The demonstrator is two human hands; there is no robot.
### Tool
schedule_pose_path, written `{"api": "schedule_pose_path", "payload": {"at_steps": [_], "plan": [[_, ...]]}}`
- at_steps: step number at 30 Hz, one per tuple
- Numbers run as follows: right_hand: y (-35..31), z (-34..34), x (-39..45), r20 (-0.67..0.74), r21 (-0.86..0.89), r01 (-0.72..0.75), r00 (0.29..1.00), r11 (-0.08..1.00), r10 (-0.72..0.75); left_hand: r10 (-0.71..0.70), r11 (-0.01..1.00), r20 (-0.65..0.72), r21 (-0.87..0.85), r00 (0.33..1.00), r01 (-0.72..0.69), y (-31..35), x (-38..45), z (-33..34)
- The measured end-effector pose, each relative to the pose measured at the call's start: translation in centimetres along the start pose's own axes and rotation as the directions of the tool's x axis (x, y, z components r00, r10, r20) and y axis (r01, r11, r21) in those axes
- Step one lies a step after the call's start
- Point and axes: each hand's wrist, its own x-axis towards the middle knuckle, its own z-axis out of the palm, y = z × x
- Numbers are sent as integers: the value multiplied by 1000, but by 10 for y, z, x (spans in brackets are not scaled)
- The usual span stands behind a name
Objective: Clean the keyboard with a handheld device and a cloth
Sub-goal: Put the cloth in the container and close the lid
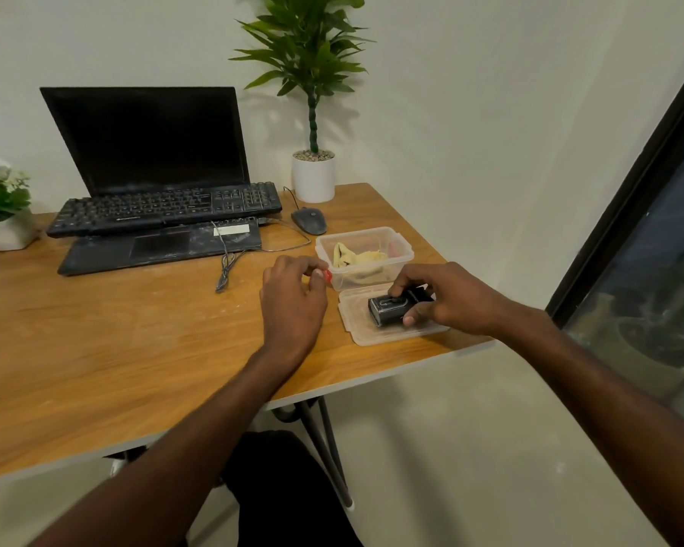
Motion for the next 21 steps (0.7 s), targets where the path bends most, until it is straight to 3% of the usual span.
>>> {"api": "schedule_pose_path", "payload": {"at_steps": [6,12,21], "plan": [[-9,-6,9,-104,-15,102,989,995,-103,167,974,-1,158,986,-165,-2,19,-2],[-19,-15,51,-328,-108,170,924,980,-196,147,970,122,178,982,-167,-15,30,5],[-4,-4,112,-95,-258,99,987,961,-127,109,974,137,181,985,-133,-15,31,4]]}}
